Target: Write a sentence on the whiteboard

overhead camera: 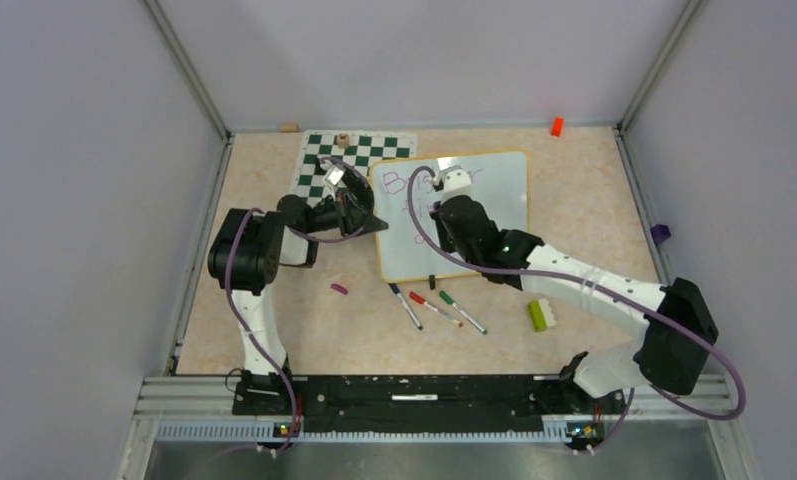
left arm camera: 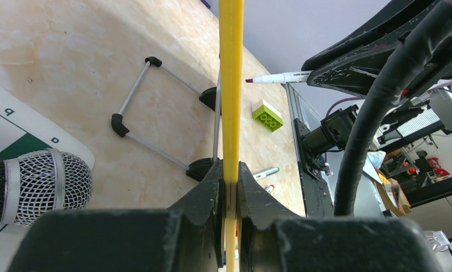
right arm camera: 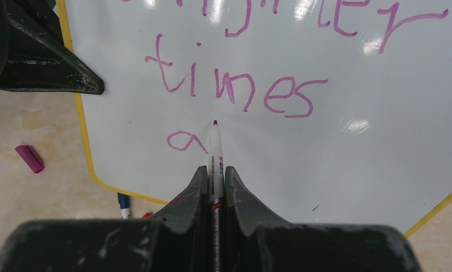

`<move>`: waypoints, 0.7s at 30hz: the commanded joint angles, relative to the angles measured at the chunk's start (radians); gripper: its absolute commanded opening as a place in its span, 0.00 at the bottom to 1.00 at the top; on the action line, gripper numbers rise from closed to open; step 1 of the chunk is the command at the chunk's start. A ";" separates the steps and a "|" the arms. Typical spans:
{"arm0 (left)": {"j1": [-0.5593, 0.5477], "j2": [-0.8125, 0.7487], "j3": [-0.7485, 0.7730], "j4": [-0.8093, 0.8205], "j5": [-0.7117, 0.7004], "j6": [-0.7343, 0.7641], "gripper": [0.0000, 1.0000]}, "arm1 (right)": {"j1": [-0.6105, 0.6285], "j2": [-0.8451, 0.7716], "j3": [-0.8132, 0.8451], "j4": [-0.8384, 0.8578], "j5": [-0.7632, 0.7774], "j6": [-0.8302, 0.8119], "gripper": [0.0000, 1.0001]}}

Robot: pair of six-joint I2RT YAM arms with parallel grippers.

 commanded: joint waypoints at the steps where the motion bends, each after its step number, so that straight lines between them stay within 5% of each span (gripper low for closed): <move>1: -0.006 -0.027 0.006 0.102 0.006 -0.012 0.00 | -0.007 0.016 0.054 0.041 -0.009 -0.012 0.00; 21: -0.006 -0.028 0.006 0.102 0.008 -0.012 0.00 | -0.013 0.036 -0.004 0.067 0.013 0.005 0.00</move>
